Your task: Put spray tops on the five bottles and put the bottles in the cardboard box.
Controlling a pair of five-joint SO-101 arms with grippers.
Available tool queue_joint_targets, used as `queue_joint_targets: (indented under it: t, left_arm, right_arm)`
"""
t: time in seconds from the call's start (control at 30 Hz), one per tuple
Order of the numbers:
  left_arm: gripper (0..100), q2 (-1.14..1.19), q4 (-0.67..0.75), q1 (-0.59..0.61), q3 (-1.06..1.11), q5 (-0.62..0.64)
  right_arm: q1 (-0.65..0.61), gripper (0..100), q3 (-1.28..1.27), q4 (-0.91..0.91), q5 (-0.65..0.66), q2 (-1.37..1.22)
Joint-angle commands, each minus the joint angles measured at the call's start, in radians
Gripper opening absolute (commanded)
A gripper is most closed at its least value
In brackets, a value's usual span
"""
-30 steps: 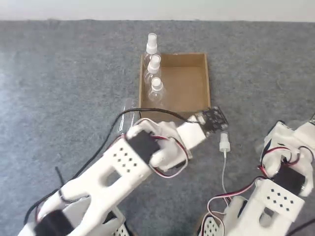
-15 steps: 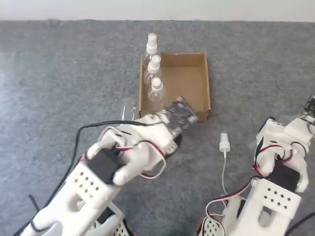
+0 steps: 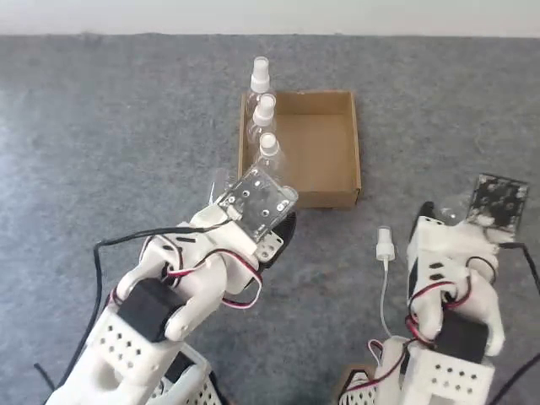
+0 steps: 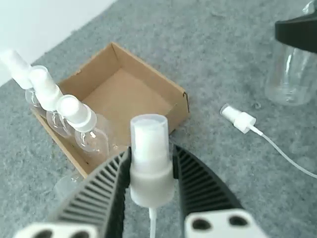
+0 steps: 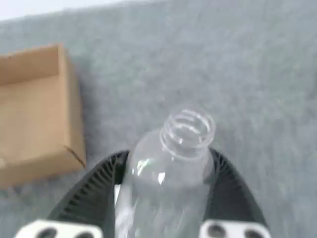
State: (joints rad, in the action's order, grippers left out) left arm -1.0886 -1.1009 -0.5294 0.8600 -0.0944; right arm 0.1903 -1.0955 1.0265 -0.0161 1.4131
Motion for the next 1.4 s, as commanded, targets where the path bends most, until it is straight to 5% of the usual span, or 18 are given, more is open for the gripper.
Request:
queue_joint_targets:
  t: [0.0, 0.4, 0.63, 1.37]
  left_arm:
    - [1, -0.081, 0.026, 0.006, -0.002, 0.014]
    - [1, -0.209, 0.057, 0.104, 0.050, 0.029]
    - [1, -0.298, 0.057, 0.150, 0.071, 0.078]
    - [1, -0.535, 0.080, 0.307, 0.134, 0.147]
  right_arm:
    - [-0.044, 10.1, 0.011, -0.016, 0.017, 0.045]
    - [-0.179, 10.1, -0.089, -0.016, 0.020, 0.251]
    - [-0.286, 10.1, -0.175, -0.015, 0.133, 0.404]
    - [-0.529, 10.1, -0.206, 0.013, 0.140, 0.400]
